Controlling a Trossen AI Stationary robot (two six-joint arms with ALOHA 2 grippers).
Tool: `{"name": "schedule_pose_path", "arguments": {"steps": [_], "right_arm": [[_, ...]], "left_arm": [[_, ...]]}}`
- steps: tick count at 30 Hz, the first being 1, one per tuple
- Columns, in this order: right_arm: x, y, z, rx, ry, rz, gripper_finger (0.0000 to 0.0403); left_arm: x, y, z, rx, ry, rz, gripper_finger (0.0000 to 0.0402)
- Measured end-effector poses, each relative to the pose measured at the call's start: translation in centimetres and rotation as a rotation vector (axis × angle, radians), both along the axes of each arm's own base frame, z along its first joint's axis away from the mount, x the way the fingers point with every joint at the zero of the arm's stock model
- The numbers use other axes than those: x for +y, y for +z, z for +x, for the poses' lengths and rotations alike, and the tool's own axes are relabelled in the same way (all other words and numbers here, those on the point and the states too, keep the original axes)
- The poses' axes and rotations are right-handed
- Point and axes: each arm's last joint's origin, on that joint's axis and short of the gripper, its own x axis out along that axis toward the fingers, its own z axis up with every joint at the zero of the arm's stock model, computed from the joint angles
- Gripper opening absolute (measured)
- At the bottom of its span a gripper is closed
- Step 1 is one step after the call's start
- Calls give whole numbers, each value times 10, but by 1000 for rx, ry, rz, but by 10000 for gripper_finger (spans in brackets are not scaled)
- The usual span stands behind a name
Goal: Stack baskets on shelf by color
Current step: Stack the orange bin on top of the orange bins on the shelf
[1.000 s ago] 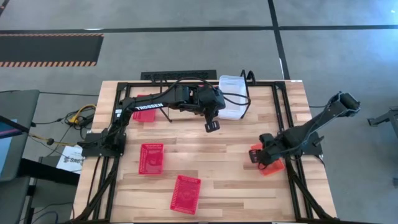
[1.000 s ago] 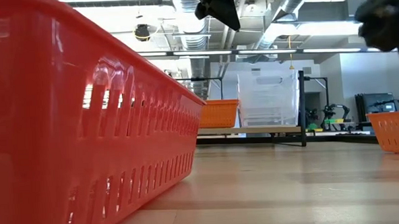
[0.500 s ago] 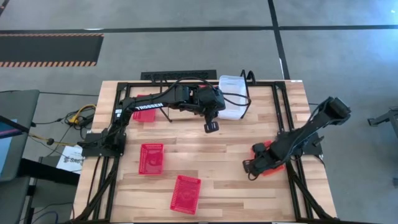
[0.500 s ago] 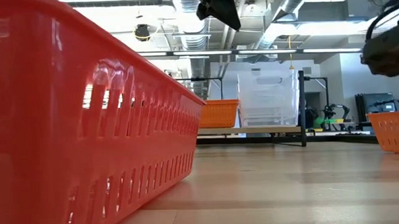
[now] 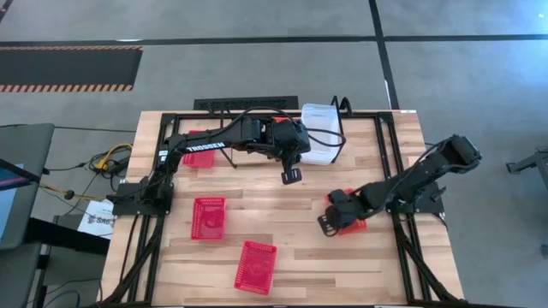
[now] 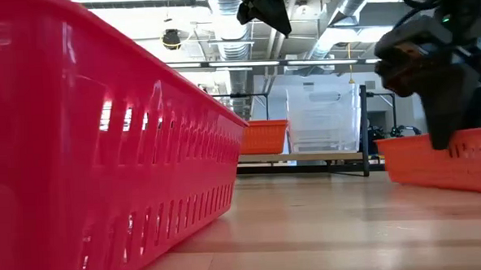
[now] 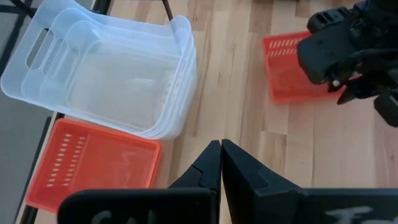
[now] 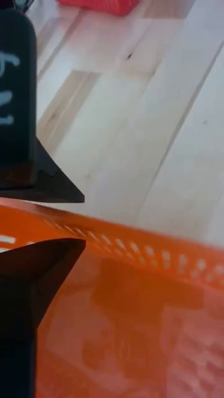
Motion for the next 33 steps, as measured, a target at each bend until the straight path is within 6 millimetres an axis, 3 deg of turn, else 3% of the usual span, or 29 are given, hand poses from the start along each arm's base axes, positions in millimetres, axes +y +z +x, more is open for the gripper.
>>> {"name": "schedule_pose_path", "arguments": {"steps": [10, 22, 27, 33], "right_arm": [[-7, 0, 2, -4, 68, -31, 147], [3, 0, -2, -4, 173, -28, 152], [4, -1, -6, 25, 184, -37, 115], [8, -2, -11, 65, 232, -61, 18]], "left_arm": [[0, 0, 0, 0, 15, -11, 0], [0, 0, 0, -1, 19, -12, 0], [0, 0, 0, -1, 19, -12, 0], [0, 0, 0, 0, 19, -12, 0]]}}
